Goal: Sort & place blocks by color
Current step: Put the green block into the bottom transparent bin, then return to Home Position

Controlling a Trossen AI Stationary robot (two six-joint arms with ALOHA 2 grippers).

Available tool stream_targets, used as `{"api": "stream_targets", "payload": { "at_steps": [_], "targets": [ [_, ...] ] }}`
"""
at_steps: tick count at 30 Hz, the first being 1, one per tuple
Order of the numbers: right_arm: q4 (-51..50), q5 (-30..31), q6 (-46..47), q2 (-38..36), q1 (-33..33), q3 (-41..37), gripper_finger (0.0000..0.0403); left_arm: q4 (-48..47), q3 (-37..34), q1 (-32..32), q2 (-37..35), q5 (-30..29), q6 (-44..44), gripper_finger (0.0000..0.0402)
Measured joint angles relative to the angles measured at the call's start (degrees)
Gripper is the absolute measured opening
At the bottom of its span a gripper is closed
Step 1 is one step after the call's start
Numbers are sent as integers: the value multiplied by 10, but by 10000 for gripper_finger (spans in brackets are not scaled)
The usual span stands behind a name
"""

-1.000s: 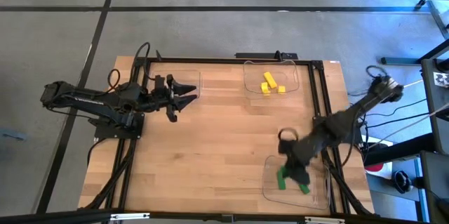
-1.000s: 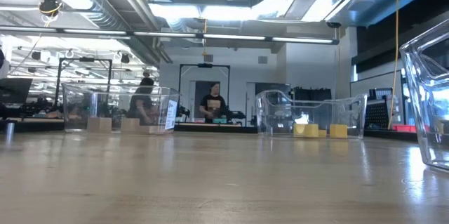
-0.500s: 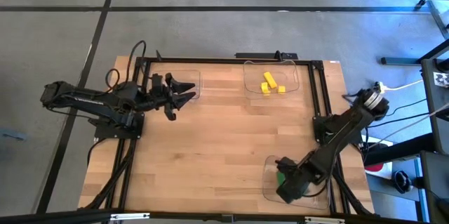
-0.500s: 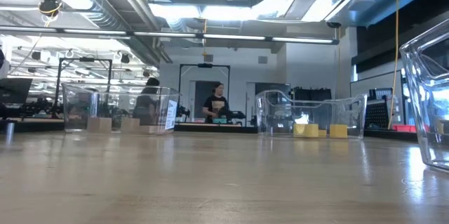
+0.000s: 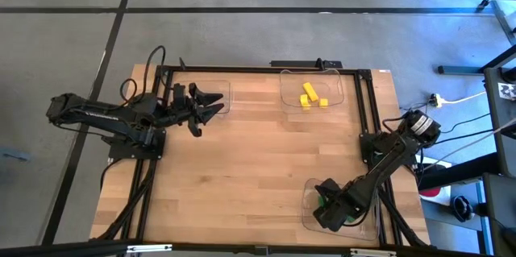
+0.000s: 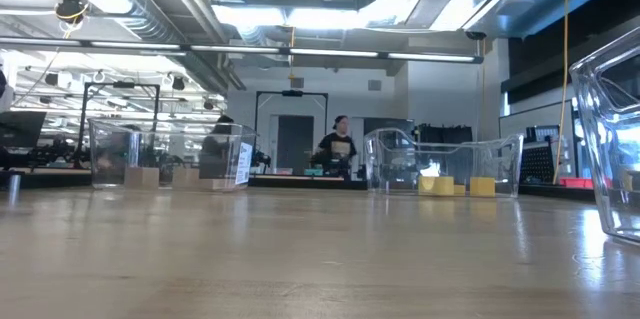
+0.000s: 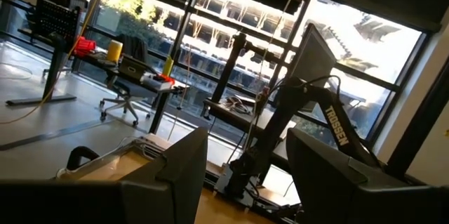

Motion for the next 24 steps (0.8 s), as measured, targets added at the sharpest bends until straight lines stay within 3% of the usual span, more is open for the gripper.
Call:
{"api": "stream_targets", "payload": {
  "at_steps": [4,10,16,24],
  "targets": [
    [-1,0,0,3,0,0,110,0,0,0,0,-2,0,186],
    [-9,0,0,3,0,0,164,0,0,0,0,-2,0,186],
    [-7,-13,-11,0,0,0,174,0,0,0,0,-2,1,186],
    [-9,-38,-217,-115,3,13,176,0,0,0,0,-2,1,186]
  ]
}}
